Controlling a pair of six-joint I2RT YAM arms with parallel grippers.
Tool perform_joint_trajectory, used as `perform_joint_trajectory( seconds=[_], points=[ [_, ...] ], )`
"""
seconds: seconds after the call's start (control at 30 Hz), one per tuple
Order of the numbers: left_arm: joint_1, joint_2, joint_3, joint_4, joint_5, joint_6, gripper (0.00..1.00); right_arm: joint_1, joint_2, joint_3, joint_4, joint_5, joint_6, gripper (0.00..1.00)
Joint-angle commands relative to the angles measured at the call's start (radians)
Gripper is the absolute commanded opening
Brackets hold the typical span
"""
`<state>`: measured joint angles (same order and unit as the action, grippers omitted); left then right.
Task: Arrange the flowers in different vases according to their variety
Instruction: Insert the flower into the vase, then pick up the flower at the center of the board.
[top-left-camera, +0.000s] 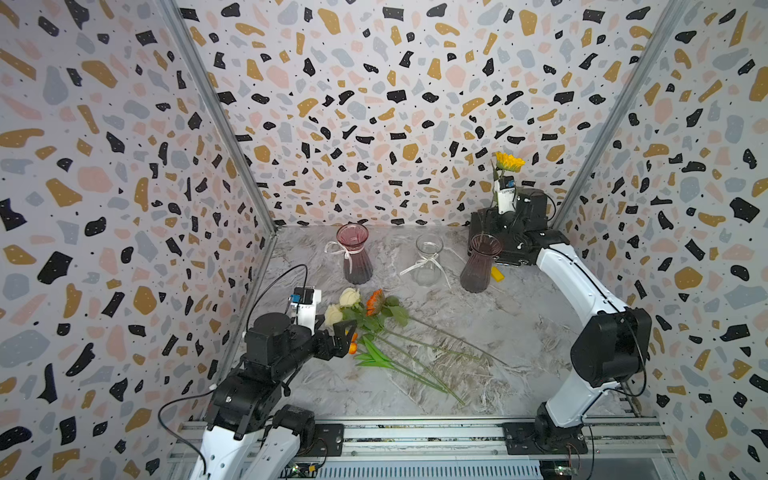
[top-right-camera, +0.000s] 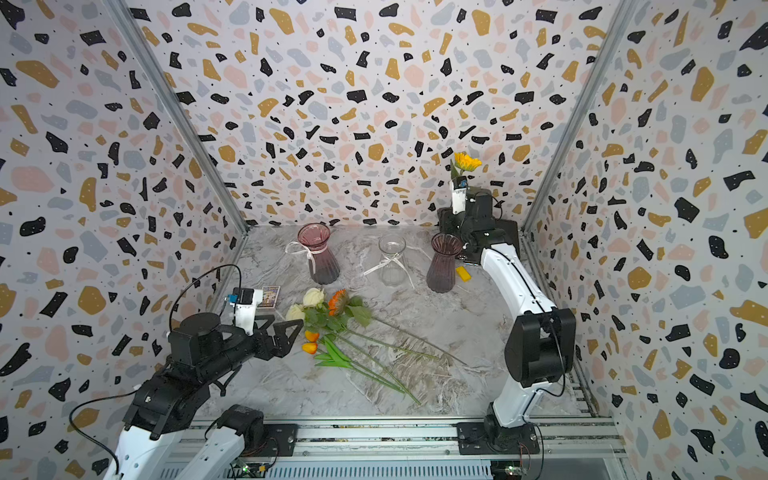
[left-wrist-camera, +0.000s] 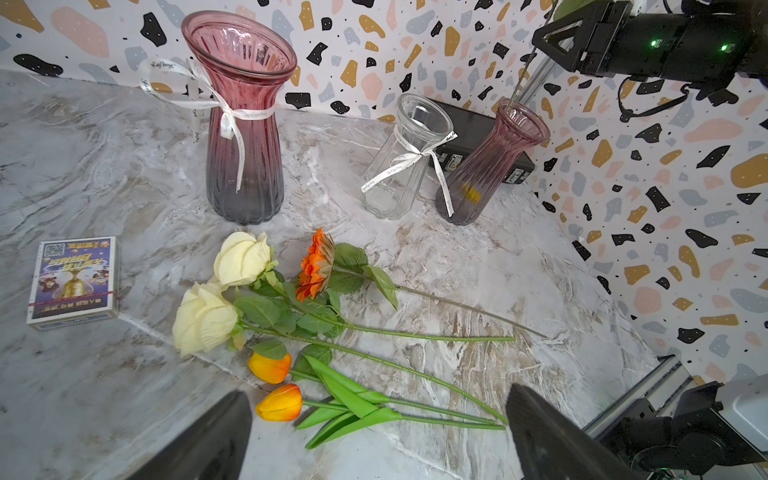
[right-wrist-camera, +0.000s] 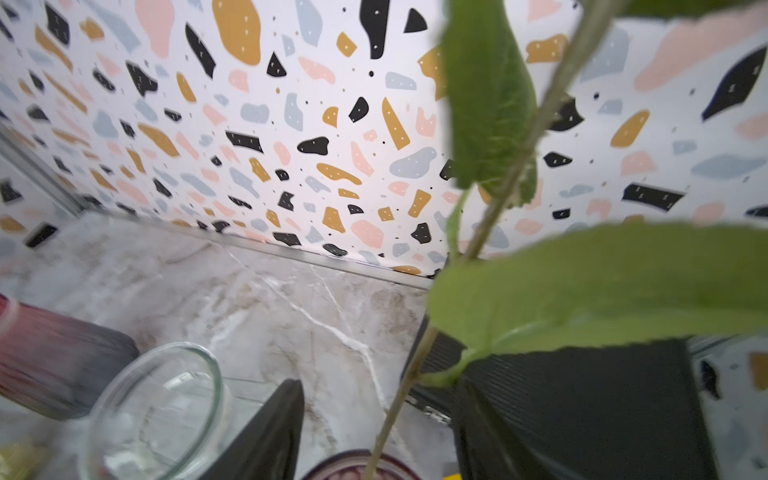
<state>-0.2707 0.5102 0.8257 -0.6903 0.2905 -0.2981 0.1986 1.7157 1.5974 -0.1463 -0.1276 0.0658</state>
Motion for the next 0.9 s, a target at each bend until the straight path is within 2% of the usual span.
perform_joint_trajectory(
  seconds=[0.0, 0.13, 0.43, 0.57, 0.73, 0.87],
  points=[
    [-0.003, 0.003, 0.028, 0.014, 0.006, 0.02, 1.0, 0.005, -0.029, 0.005, -0.019, 0.007, -0.004, 0.75],
    [-0.004, -0.004, 0.031, 0.009, 0.007, 0.02, 1.0, 0.004, -0.048, -0.005, -0.024, -0.007, 0.007, 0.81],
    [-0.004, -0.023, 0.031, -0.002, 0.009, 0.022, 1.0, 0.009, -0.142, -0.043, -0.066, -0.033, 0.025, 0.83],
    [-0.005, -0.023, 0.031, -0.011, 0.015, 0.023, 1.0, 0.018, -0.21, -0.074, -0.088, -0.042, 0.017, 0.9],
    [-0.004, -0.022, 0.029, -0.018, 0.008, 0.024, 1.0, 0.03, -0.266, -0.07, -0.19, -0.063, 0.007, 0.93],
    [-0.005, -0.022, 0.032, -0.029, -0.044, 0.039, 1.0, 0.067, -0.315, -0.074, -0.335, -0.065, -0.024, 0.91]
  ],
)
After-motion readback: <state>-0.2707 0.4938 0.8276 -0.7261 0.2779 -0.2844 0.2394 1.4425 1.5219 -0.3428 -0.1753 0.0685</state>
